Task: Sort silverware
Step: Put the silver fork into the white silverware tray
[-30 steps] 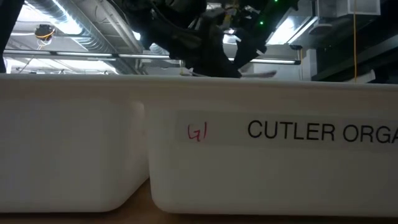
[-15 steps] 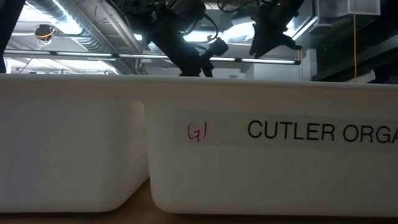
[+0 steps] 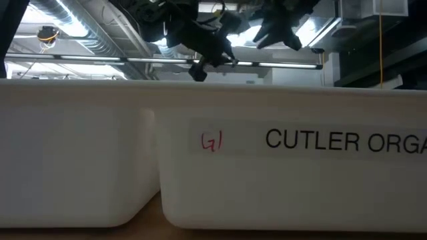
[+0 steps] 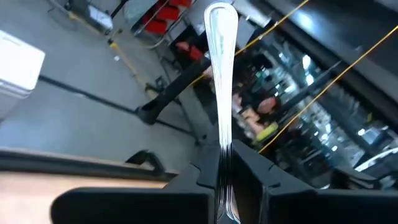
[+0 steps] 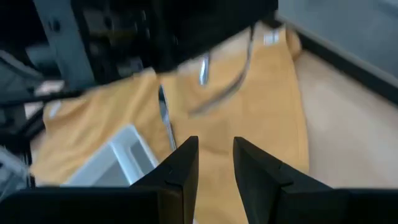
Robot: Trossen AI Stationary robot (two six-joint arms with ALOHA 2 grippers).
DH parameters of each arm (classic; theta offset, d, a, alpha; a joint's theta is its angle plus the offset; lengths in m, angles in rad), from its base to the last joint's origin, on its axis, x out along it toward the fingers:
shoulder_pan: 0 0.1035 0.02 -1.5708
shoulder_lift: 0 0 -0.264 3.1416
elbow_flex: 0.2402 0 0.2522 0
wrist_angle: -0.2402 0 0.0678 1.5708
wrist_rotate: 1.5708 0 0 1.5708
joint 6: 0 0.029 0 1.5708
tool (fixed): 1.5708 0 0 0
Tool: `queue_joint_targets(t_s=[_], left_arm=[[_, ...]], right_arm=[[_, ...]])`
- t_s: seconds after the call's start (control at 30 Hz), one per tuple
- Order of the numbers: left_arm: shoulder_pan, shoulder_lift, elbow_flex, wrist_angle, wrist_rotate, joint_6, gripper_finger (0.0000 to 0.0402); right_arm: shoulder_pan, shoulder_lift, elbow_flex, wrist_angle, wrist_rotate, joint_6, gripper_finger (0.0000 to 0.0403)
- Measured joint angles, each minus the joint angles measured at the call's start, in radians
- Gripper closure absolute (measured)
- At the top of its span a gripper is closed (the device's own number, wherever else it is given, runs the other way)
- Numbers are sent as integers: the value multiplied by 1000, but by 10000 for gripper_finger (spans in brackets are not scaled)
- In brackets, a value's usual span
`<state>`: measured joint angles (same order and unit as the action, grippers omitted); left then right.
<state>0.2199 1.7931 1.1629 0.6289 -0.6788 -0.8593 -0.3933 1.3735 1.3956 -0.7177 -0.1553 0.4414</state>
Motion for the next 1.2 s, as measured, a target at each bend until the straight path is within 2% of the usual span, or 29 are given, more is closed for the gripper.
queue_joint_targets(t_s=[0.2, 0.33, 0.6, 1.0, 1.2], left_arm=[[-2, 0, 0, 53, 5, 20, 382], [-1, 0, 0, 104, 42, 46, 382], [-1, 0, 0, 193, 99, 77, 382], [-4, 0, 0, 200, 123, 74, 382], [-4, 0, 0, 194, 155, 55, 382]], right_arm=[[0, 0, 0, 134, 89, -1, 302], [0, 4, 0, 137, 129, -4, 302], [0, 5, 0, 130, 128, -4, 302], [1, 6, 0, 143, 83, -4, 302], [1, 49, 0, 146, 82, -5, 302]])
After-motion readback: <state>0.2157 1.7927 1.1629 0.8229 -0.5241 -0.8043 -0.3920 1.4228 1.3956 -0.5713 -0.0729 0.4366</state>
